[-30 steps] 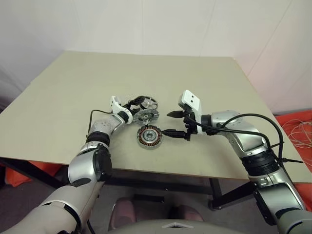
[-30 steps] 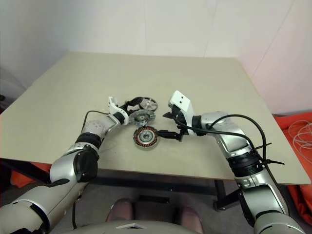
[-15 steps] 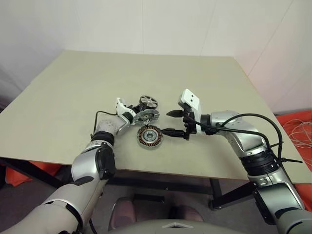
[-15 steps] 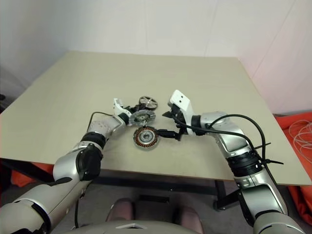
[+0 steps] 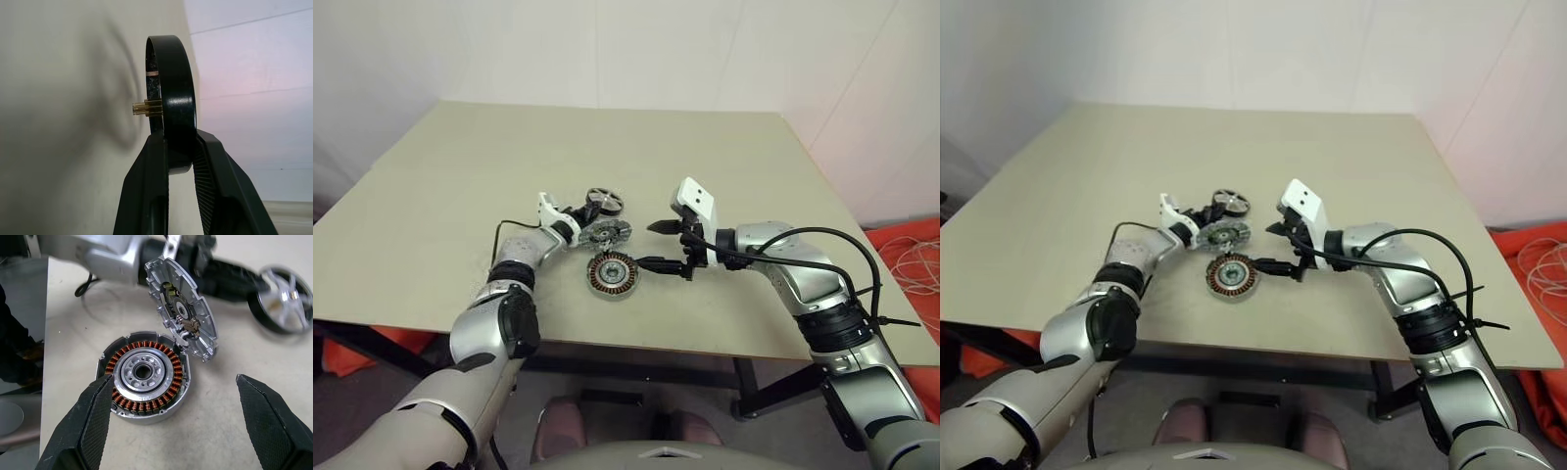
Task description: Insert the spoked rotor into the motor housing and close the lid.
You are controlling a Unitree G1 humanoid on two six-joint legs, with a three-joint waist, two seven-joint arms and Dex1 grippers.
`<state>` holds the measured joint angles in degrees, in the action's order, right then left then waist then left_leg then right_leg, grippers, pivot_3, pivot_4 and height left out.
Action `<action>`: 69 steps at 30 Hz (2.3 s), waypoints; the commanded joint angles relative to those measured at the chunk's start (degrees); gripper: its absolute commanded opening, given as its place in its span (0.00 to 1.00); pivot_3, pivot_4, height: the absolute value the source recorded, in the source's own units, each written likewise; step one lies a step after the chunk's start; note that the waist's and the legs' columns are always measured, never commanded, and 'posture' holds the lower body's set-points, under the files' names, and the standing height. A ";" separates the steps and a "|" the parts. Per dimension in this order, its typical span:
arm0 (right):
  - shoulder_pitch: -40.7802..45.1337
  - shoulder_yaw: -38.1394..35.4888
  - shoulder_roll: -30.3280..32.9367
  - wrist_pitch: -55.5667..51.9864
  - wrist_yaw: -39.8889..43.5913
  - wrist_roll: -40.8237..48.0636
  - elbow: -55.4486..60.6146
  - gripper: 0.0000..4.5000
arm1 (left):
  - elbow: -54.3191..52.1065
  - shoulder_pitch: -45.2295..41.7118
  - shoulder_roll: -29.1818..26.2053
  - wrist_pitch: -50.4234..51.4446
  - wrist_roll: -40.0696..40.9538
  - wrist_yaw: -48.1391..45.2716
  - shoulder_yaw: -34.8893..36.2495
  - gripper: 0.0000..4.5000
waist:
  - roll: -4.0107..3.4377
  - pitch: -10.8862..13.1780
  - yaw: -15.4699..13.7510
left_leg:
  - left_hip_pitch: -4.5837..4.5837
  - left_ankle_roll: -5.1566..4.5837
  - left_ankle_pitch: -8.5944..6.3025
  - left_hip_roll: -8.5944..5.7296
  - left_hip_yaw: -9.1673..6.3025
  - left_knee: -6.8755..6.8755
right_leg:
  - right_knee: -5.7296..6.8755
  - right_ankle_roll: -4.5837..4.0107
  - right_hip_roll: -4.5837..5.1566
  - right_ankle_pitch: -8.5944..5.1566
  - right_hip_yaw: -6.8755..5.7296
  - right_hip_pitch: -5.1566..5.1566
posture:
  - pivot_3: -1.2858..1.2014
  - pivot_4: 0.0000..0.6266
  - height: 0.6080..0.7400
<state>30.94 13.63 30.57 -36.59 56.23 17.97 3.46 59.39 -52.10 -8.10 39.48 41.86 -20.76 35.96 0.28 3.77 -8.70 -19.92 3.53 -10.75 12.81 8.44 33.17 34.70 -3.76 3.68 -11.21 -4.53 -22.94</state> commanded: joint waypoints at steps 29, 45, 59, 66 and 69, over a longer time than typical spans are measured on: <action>0.68 -1.48 2.53 9.11 7.06 -0.95 -2.12 1.00 | -75.41 58.63 -22.77 31.80 70.70 20.60 -1.65 0.09 | 0.00 0.00 1.30 | 0.20 -0.07 -0.06 0.05 0.03 0.11 | 0.02 0.31 -0.07 -0.20 0.02 -0.01 | 0.52 0.00 1.00; 0.90 -1.00 2.19 14.05 9.35 -2.28 -5.44 1.00 | -77.55 57.79 -11.86 16.38 71.14 22.89 -21.15 0.09 | 0.03 -0.02 1.63 | 0.88 0.00 -0.01 0.17 0.02 0.15 | -0.39 0.56 -0.34 -0.26 0.06 0.74 | 0.52 0.00 1.00; 0.32 -1.21 2.24 13.35 8.68 -2.43 -4.48 1.00 | -70.84 52.26 -7.36 15.23 71.14 30.00 -23.29 0.09 | 0.04 -0.04 1.58 | 0.71 -0.05 -0.05 0.15 0.03 0.05 | -0.28 0.57 -0.33 -0.25 0.10 0.64 | 0.52 0.00 1.00; 0.39 -1.09 2.04 13.22 8.35 -2.51 -4.42 1.00 | -68.47 52.46 -8.29 16.02 71.14 29.89 -24.02 0.09 | 0.04 -0.04 1.58 | 0.75 -0.06 -0.06 0.15 0.03 0.12 | -0.25 0.57 -0.33 -0.25 0.12 0.67 | 0.52 0.00 1.00; 0.40 -1.06 2.00 13.14 8.26 -2.52 -4.34 1.00 | -67.58 52.26 -8.80 16.30 71.14 29.46 -24.41 0.09 | 0.04 -0.04 1.58 | 0.79 -0.02 -0.03 0.16 0.03 0.17 | -0.25 0.58 -0.33 -0.25 0.12 0.69 | 0.52 0.00 1.00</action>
<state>30.71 13.66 32.53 -23.81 64.75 15.17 -2.61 -7.44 0.77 -16.36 55.50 111.48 9.58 11.55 0.32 3.73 -7.12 -19.12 3.51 -10.78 12.97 8.47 33.35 34.45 -3.18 3.35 -11.46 -4.41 -22.23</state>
